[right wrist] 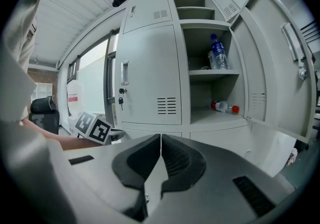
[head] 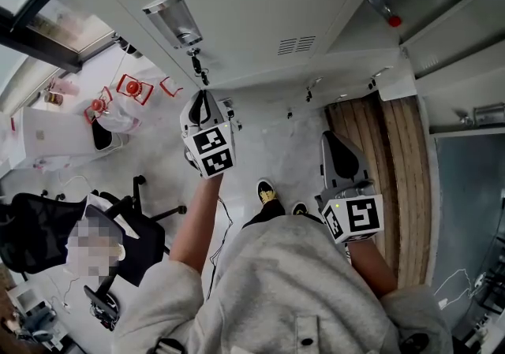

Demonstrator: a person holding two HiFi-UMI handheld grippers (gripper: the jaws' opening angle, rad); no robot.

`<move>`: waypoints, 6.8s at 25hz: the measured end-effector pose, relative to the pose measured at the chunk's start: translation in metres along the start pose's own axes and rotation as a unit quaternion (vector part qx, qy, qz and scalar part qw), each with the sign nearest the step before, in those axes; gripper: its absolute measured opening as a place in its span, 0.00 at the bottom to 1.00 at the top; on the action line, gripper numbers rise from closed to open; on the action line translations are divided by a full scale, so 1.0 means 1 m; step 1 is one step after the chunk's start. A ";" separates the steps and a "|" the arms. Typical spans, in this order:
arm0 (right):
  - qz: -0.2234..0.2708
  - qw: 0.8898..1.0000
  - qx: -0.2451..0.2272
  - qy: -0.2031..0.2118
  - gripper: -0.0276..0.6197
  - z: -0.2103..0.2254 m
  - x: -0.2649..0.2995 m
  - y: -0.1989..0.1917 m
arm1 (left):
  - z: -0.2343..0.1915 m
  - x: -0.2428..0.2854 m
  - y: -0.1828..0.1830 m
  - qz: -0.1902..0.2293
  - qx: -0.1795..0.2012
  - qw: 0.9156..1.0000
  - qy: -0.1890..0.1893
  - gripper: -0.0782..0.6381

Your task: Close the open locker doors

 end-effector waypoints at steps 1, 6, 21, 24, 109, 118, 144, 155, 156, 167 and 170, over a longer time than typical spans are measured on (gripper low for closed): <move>0.000 1.000 0.000 0.001 0.09 -0.001 -0.001 0.000 | -0.001 0.000 0.000 -0.002 -0.002 1.000 -0.002 0.13; 0.003 1.000 0.001 0.000 0.09 -0.003 -0.008 -0.001 | -0.004 -0.006 -0.008 -0.007 -0.006 1.000 -0.010 0.12; 0.040 0.999 -0.008 -0.004 0.09 0.002 -0.051 0.010 | 0.034 -0.104 0.021 0.065 -0.048 0.990 -0.114 0.12; 0.054 0.999 -0.010 0.001 0.09 0.000 -0.062 0.019 | 0.051 -0.129 0.039 0.074 -0.018 0.987 -0.138 0.12; 0.199 0.961 -0.097 0.165 0.19 0.296 -0.245 0.390 | 0.295 -0.238 0.181 0.143 -0.025 0.979 -0.144 0.12; 0.170 0.961 -0.118 0.183 0.19 0.250 -0.238 0.390 | 0.278 -0.243 0.174 0.150 -0.037 0.979 -0.132 0.12; 0.159 0.965 -0.129 0.165 0.18 0.112 -0.175 0.399 | 0.177 -0.228 0.160 0.152 -0.038 0.975 -0.158 0.12; 0.172 0.968 -0.115 0.139 0.18 0.085 -0.140 0.398 | 0.128 -0.226 0.144 0.135 -0.035 0.978 -0.157 0.12; 0.173 0.968 -0.114 0.138 0.18 0.083 -0.136 0.399 | 0.124 -0.225 0.142 0.133 -0.035 0.978 -0.157 0.12; 0.190 0.969 -0.098 0.120 0.18 0.058 -0.094 0.400 | 0.078 -0.216 0.120 0.125 -0.043 0.981 -0.139 0.12; 0.195 0.969 -0.095 0.116 0.18 0.051 -0.082 0.400 | 0.063 -0.215 0.113 0.125 -0.047 0.983 -0.128 0.12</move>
Point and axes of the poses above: the fingertips, and each gripper's own axes: x forward along the fingers, z to its right, y out of its top, the point moved 8 cm from there along -x, backward along the fingers, and after that the axes turned 9 degrees about x, right-handed, at the moved point
